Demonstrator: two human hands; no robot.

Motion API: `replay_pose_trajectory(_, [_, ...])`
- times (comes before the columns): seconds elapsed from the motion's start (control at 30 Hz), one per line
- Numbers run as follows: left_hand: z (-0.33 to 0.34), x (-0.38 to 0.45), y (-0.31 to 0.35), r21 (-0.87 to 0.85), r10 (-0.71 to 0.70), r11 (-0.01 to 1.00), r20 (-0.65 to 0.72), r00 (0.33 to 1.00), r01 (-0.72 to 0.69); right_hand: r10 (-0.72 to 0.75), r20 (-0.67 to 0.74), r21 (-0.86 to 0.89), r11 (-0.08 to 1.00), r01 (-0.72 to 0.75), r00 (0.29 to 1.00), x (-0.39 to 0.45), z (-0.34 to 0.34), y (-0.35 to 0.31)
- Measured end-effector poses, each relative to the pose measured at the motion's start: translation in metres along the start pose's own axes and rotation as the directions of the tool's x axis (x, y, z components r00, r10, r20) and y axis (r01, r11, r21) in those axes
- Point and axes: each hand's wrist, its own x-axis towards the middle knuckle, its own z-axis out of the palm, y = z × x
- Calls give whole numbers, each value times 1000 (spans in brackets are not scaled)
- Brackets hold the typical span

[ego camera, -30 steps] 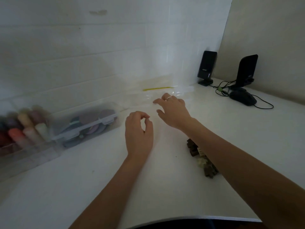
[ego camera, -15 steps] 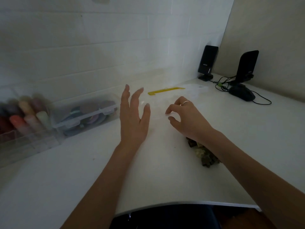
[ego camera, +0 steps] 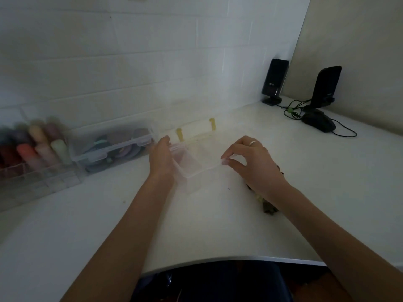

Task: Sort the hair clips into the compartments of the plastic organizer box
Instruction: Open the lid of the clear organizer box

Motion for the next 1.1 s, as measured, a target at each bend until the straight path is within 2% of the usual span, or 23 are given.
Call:
replay_pose_trajectory(0.07, [-1, -1, -1, 45, -47, 998, 29, 998, 46, 1, -25, 5, 1000, -1, 1000, 0, 4, 1])
replay_pose_trajectory(0.2, [-1, -2, -3, 59, -19, 998, 11, 1000, 18, -9, 22, 26, 1000, 8, 1000, 0, -10, 2])
replay_pose_trajectory(0.27, [-1, 2, -5, 52, -12, 999, 10, 1000, 11, 8, -33, 42, 999, -6, 999, 0, -26, 7])
replay_pose_trajectory(0.33, [0, 4, -6, 22, 24, 999, 6, 1000, -25, 122, -183, 72, 991, -110, 975, -1, -45, 20])
replay_pose_trajectory(0.4, [3, 3, -4, -25, 69, 997, 0, 998, -69, 283, -233, 31, 958, -284, 930, -5, -60, 38])
replay_pose_trajectory(0.5, [7, 4, -1, -74, 132, 988, 0, 991, -132, 496, -31, -64, 866, -497, 868, -15, -65, 65])
replay_pose_trajectory(0.6, [7, 4, 6, -85, 212, 974, 14, 977, -210, 551, 145, 42, 827, -561, 822, -23, -54, 70])
replay_pose_trajectory(0.7, [9, 9, 15, -86, 259, 963, 34, 965, -256, 517, 195, 59, 842, -536, 833, -18, -48, 66])
replay_pose_trajectory(0.8, [15, 15, 26, -19, 289, 957, 104, 952, -288, 533, 267, 39, 826, -562, 803, -7, -44, 65])
replay_pose_trajectory(0.93, [17, 17, 34, 114, 245, 957, 182, 952, -268, 545, 282, 5, 823, -569, 790, 11, -42, 63])
replay_pose_trajectory(1.03, [10, 23, 31, 73, 207, 971, 211, 955, -226, 508, 283, 2, 848, -530, 814, 15, -38, 68])
replay_pose_trajectory(1.1, [9, 27, 33, -7, 185, 982, 195, 963, -187, 496, 227, 91, 846, -526, 838, 11, -33, 70])
